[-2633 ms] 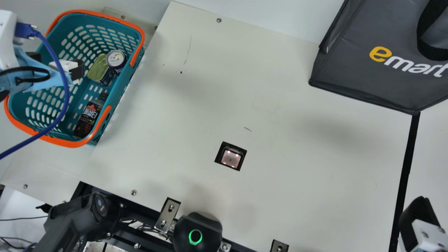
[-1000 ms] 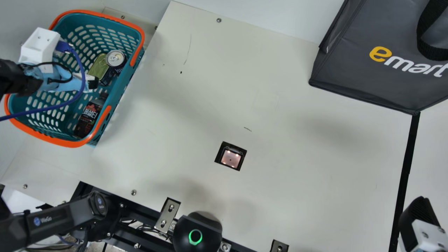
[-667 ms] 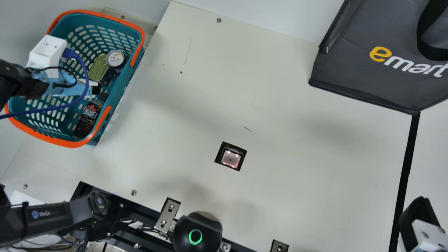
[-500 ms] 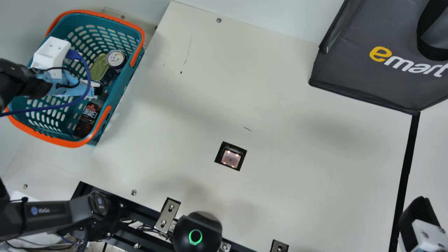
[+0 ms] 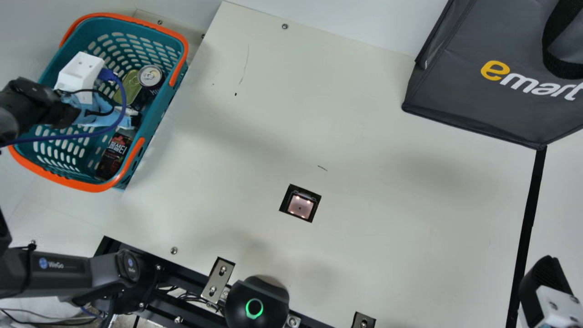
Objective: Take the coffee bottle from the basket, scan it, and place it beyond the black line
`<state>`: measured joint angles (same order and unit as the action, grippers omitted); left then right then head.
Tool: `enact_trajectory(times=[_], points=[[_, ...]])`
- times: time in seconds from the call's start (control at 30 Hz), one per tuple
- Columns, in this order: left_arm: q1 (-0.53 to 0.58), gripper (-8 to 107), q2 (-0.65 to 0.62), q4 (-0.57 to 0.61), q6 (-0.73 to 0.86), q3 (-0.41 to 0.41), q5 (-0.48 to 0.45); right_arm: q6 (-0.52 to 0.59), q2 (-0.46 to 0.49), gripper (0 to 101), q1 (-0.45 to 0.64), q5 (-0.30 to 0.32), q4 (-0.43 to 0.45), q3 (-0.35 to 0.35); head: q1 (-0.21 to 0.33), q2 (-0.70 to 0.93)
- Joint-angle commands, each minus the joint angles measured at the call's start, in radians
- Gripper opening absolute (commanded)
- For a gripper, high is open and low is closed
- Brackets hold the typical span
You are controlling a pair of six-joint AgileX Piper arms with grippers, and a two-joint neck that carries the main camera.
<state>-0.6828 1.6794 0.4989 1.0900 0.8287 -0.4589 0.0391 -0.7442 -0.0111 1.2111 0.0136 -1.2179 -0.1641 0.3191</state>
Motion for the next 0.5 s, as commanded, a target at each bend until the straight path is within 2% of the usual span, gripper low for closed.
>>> enact_trajectory(times=[0.0, 0.47], points=[[0.004, 90, 0.012, 0.005, 0.007, -0.003, 0.012, 0.0, 0.0, 91, 0.0, 0.0, 0.0, 0.0, 0.026, 0.002], [0.019, 90, 0.112, 0.059, 0.065, 0.007, 0.093, 0.0, 0.0, 91, 0.0, 0.0, 0.0, 0.0, 0.026, 0.002]])
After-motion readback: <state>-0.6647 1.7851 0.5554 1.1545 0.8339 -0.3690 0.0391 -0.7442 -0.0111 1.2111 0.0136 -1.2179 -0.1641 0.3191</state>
